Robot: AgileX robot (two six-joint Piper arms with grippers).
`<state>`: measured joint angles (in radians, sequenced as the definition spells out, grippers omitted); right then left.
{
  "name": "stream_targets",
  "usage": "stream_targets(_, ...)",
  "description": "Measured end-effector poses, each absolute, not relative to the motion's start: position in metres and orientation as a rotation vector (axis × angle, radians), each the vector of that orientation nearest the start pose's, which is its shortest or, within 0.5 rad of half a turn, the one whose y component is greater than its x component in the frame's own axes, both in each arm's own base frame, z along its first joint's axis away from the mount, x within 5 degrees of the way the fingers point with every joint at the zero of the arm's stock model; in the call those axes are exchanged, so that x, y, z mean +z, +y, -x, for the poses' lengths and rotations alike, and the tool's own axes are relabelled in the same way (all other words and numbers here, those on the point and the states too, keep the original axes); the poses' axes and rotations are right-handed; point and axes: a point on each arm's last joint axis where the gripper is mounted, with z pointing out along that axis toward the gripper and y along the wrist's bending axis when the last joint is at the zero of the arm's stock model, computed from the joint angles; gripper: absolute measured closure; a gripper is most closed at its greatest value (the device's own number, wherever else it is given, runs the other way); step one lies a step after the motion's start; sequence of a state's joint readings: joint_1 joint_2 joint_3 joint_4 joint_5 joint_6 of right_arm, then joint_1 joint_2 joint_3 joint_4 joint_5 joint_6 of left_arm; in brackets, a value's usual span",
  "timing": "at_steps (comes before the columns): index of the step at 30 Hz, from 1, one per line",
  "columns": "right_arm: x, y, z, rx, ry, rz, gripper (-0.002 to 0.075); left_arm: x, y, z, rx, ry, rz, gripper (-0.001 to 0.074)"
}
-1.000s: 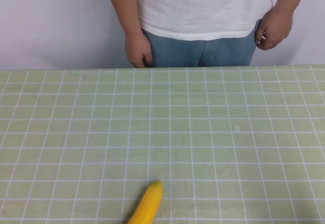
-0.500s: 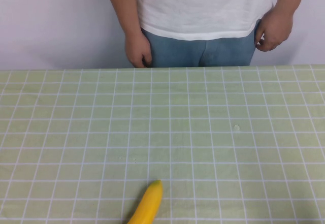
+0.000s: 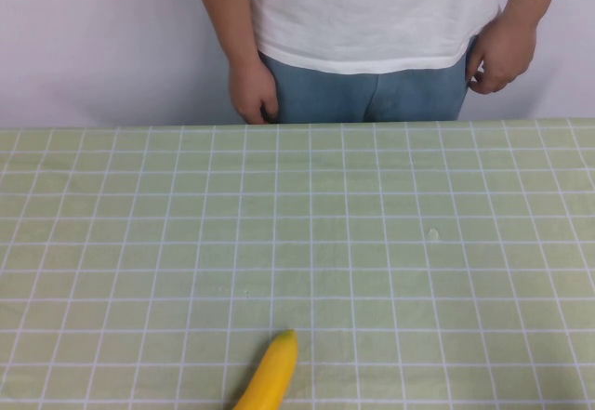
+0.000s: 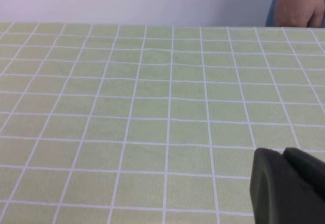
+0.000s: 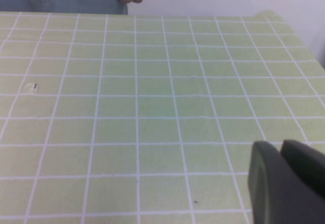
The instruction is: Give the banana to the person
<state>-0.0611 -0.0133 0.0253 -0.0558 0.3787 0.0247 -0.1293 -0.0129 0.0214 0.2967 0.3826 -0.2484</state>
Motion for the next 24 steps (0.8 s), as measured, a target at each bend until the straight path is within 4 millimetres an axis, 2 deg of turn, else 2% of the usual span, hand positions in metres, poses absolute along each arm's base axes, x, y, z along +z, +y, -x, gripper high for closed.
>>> stream_targets(20, 0.1714, -0.0051, -0.0521, -0.08, 1.874, -0.046, 0.0734, 0.1741, 0.0043, -0.053, 0.068, 1.852, -0.095, 0.0738)
stream_targets(24, 0.1714, -0.0051, -0.0521, -0.08, 1.874, -0.046, 0.0733, 0.1786, 0.0039, -0.0547, 0.094, 1.785, -0.127, 0.0738)
